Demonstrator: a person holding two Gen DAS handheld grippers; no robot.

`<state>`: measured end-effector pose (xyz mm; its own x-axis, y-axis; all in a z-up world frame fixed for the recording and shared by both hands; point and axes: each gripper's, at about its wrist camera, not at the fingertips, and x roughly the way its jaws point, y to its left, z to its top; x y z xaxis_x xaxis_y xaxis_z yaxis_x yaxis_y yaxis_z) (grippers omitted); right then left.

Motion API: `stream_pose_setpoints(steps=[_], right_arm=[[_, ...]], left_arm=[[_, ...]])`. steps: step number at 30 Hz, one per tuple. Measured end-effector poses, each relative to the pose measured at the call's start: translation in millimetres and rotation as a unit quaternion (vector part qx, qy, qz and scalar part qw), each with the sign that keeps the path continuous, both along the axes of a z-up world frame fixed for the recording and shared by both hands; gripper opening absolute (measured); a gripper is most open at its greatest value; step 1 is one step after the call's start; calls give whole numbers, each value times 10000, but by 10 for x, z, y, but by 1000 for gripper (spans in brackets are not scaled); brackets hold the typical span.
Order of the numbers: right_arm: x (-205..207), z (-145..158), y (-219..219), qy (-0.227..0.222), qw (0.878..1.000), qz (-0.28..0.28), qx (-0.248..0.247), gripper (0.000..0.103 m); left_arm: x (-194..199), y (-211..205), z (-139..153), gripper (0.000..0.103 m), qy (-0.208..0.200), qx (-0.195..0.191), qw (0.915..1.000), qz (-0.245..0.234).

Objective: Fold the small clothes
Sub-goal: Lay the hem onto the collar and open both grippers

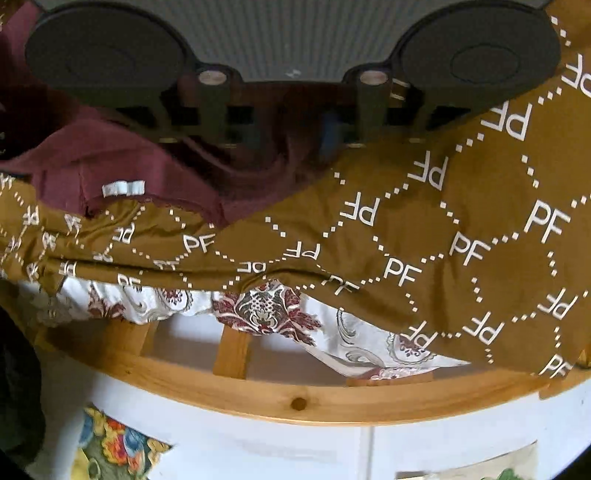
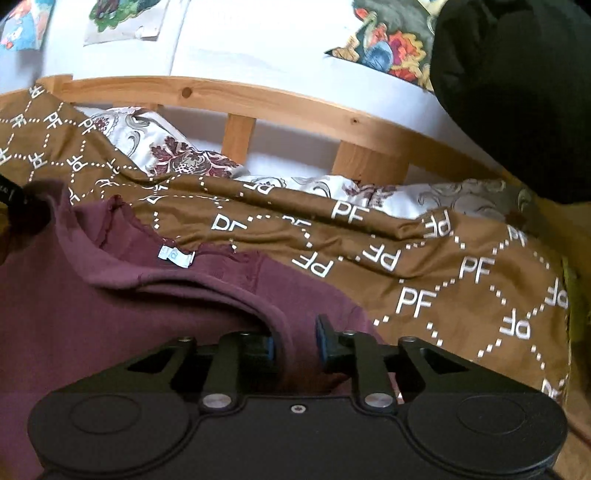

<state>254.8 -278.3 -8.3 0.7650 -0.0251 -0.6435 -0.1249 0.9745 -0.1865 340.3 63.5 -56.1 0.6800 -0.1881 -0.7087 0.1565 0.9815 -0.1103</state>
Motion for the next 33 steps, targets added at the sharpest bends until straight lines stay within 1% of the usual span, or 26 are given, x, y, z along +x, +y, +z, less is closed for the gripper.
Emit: stream_pose_setpoints(steps=[1,2,3,4,5,6,7,9,11,12,18,20,23,25,26,27,29,30,32,33], right_arm=[[-12,-2,-14,5,10000,-5,90,26],[-33,1,-28,6,9998,-4,179,34],[-54,5,-39,-1,9997,-21,240,45],[-79,15,-49,-29,9995,-27,302,52],[-106,34,-62,-60,9992,-29,389,66],[-135,58,-80,-104,9986,-36,510,76],[-157,84,-98,-147,9980,-41,609,80],[-216,138,-122,-230,9964,-47,813,90],[-254,150,-127,-188,9958,-36,892,96],[-277,139,-116,-155,9961,-9,874,97],[-317,-78,10,170,9984,204,496,97],[-296,-194,105,308,9989,288,216,97],[-277,-327,226,350,9979,438,-325,92],[-263,-374,267,301,9967,491,-573,75],[-244,-384,260,306,9965,473,-612,51],[-221,-391,243,342,9966,408,-633,31],[-195,-355,154,281,9981,216,-503,22],[-198,-304,93,169,9991,52,-396,13],[-192,-209,-21,-22,9992,-310,-253,12],[-191,-151,-114,-138,9982,-570,-121,10]], left_arm=[[-30,18,22,77,-54,-67,10000,4],[-66,51,39,81,-123,-134,9998,16],[-102,79,60,85,-174,-175,9997,21],[-119,86,95,87,-183,-180,9997,4],[-135,95,113,88,-170,-160,9997,-4],[-165,112,117,92,-147,-129,9998,24],[-180,123,119,94,-130,-107,9998,50],[-233,144,105,94,-89,-45,9999,71],[-278,143,75,94,-16,62,9999,87],[-294,136,61,95,3,114,9999,81],[-295,20,-42,96,47,554,9984,55],[-283,-6,-87,96,110,658,9977,77],[-263,-17,-149,96,233,756,9968,116],[-239,-14,-179,97,321,777,9963,168],[-228,-7,-188,97,359,769,9962,194],[-220,4,-192,97,387,738,9963,221],[-212,31,-195,97,410,676,9965,271],[-211,44,-190,98,414,643,9966,309],[-209,70,-181,100,403,583,9967,385],[-209,81,-178,100,397,554,9968,421]])
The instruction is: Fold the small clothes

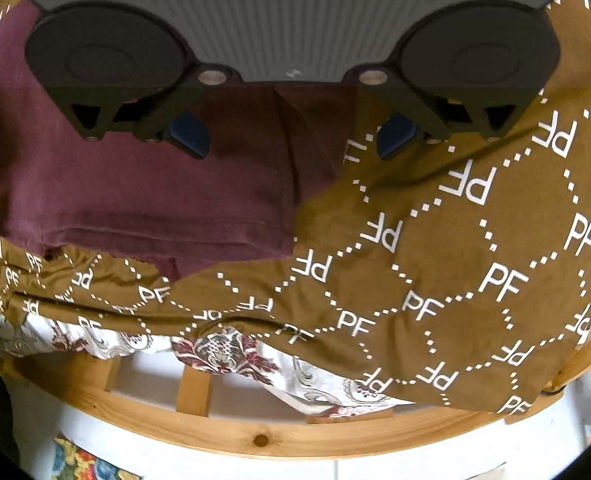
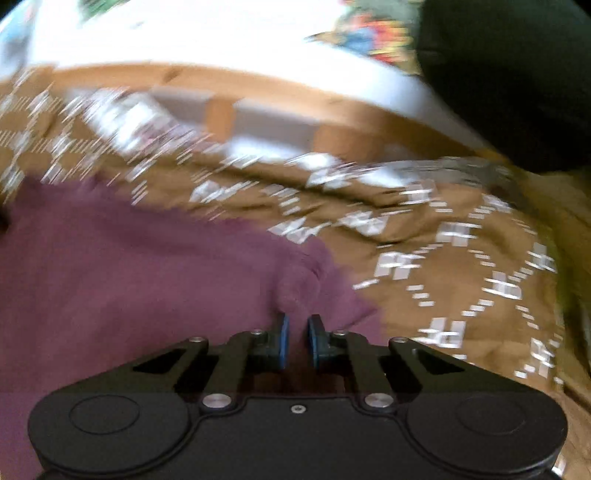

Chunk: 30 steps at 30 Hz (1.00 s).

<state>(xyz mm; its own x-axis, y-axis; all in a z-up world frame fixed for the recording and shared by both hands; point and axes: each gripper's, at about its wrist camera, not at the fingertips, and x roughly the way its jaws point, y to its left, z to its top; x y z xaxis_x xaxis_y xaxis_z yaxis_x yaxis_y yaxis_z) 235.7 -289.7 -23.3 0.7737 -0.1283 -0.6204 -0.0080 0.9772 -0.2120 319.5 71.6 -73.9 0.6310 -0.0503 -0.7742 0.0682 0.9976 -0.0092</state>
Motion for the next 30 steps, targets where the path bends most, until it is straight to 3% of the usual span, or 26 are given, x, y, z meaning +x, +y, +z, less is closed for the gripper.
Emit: stream_pose_setpoints(steps=[5,8,12,15,21,30], right_arm=[[27,45,-423,32,9933,-920,700,10],[3,20,-521,0,9907,-1104,794,27],[-28,72,-466,-200,9916,-1065,713,64],[-29,72,-372,-215,9952,-842,460,77],[55,-103,-318,218,9945,-972,-330,90],[-46,26,-526,-364,9851,-1664,-216,102]], left_arm=[[19,44,2,102,41,-138,9998,127],[21,62,-2,102,66,-181,9997,154],[18,65,-3,102,63,-170,9997,171],[18,61,-5,102,70,-171,9997,177],[23,57,-19,102,84,-130,9997,163],[44,72,-41,102,138,-128,9997,184]])
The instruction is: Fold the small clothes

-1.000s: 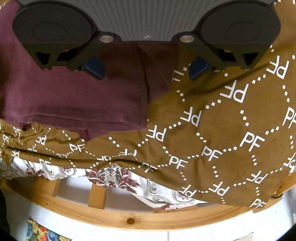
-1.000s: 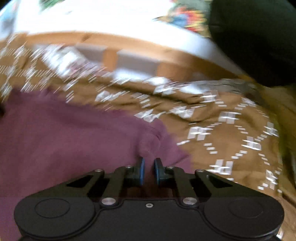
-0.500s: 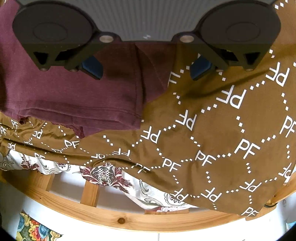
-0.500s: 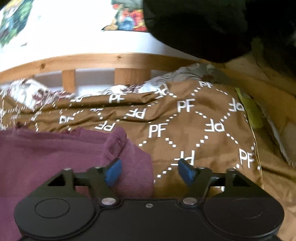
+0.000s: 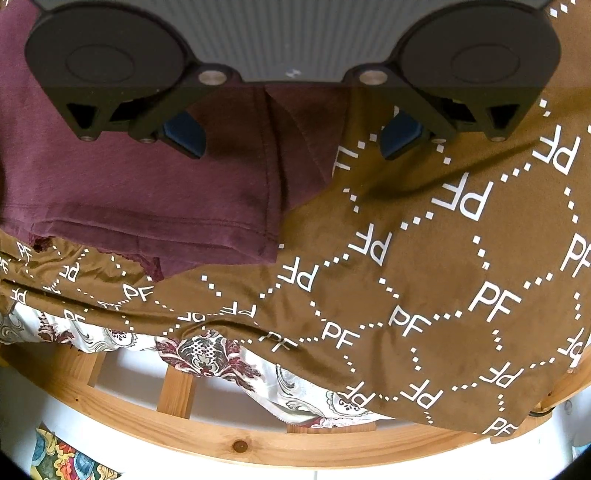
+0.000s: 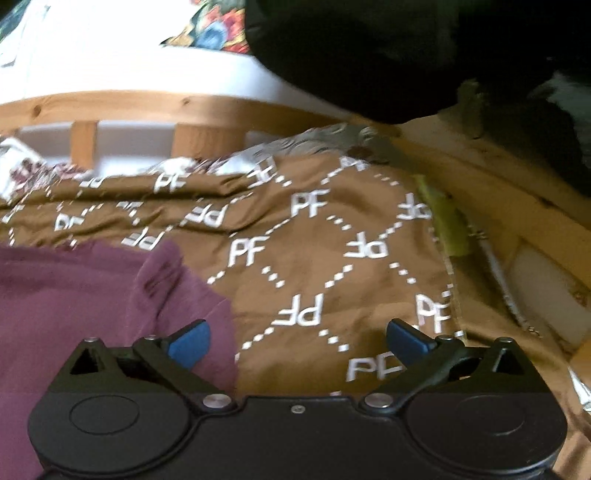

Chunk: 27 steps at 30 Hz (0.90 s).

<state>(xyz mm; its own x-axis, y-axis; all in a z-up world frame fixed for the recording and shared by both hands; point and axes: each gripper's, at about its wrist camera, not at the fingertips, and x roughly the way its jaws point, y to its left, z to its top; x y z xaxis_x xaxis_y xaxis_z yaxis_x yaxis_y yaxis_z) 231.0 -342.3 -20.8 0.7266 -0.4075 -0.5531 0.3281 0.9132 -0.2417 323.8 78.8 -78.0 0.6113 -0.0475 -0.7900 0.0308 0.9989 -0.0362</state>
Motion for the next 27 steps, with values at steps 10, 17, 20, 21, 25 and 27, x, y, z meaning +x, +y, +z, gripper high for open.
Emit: stream_pose_setpoints(steps=[10,17,20,21,25,27], right_arm=[[-48,86,178,-328,9970,678,156,102],[50,-83,326,331,9918,1217,200,102],[82,-135,282,480,9948,895,15,102],[87,-134,242,477,9962,727,-22,102],[52,-88,80,262,9989,328,217,102],[3,-48,30,137,9984,358,404,102]], left_arm=[[3,10,-13,102,29,-36,10000,46],[-4,-2,-27,102,35,-32,10000,24],[-15,7,-14,102,22,-72,10000,24],[-32,15,-1,102,14,-105,9999,24],[-130,58,52,102,66,-328,9993,-144],[-156,65,48,102,175,-466,9984,-271]])
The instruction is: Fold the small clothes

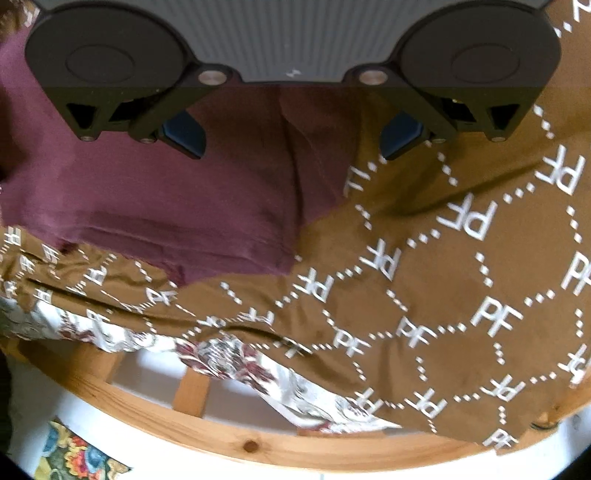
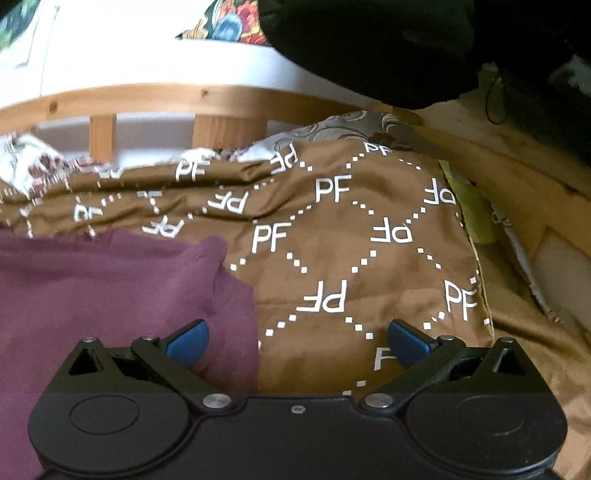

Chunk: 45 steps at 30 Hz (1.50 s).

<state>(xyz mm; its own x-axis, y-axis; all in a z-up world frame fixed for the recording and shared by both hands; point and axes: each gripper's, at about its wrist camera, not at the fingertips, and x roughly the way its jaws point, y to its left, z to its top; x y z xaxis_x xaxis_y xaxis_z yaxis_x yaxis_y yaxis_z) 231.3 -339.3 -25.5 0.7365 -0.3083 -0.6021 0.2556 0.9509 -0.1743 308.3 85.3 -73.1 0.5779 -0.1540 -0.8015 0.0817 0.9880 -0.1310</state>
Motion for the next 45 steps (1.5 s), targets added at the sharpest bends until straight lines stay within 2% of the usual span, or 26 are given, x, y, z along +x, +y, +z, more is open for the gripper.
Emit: stream_pose_setpoints(steps=[2,7,10,13,15,19,24,26,29,30,32,33,34,35,37,39,43,45], right_arm=[[-71,99,-54,-237,9996,30,151,102],[-307,401,-250,-730,9959,-415,338,102],[-472,500,-423,-830,9917,-824,533,102],[-618,527,-551,-734,9862,-1285,748,102],[-697,531,-566,-689,9838,-1379,915,102],[-779,534,-323,-488,9895,-914,1010,102],[-842,530,148,-305,9934,-124,1096,102],[-834,499,348,-175,9935,298,1083,102],[-823,436,624,-20,9913,986,875,102],[-817,404,702,11,9899,1208,746,102],[-801,349,813,46,9877,1473,527,102],[-797,322,848,82,9867,1557,456,102],[-781,289,872,135,9860,1606,438,102],[-766,263,887,190,9855,1619,470,102],[-727,211,879,301,9850,1593,586,102],[-717,184,869,366,9854,1546,610,102],[-730,156,828,381,9863,1477,633,102],[-736,150,820,396,9867,1446,631,102]], left_arm=[[-16,-4,-8,101,82,-109,9999,-51],[-69,-26,22,86,125,-232,9994,-233],[-120,-33,80,77,19,-205,9995,-241],[-221,43,171,76,-82,-336,9993,-153],[-285,118,233,76,-159,-489,9987,-46],[-440,246,311,76,-272,-728,9969,113],[-586,269,282,78,-111,-1051,9944,25],[-567,199,230,81,30,-1037,9946,-91],[-521,102,163,81,63,-791,9967,-161],[-511,79,139,76,90,-731,9971,-169],[-486,39,86,55,235,-657,9973,-221],[-481,29,59,38,320,-612,9973,-234],[-484,20,33,26,373,-505,9978,-220],[-501,12,22,22,351,-403,9983,-232],[-536,14,46,6,230,-374,9986,-279],[-571,22,91,5,158,-390,9986,-319],[-660,-4,154,4,37,-97,9996,-262],[-707,23,169,4,16,-75,9998,-167]])
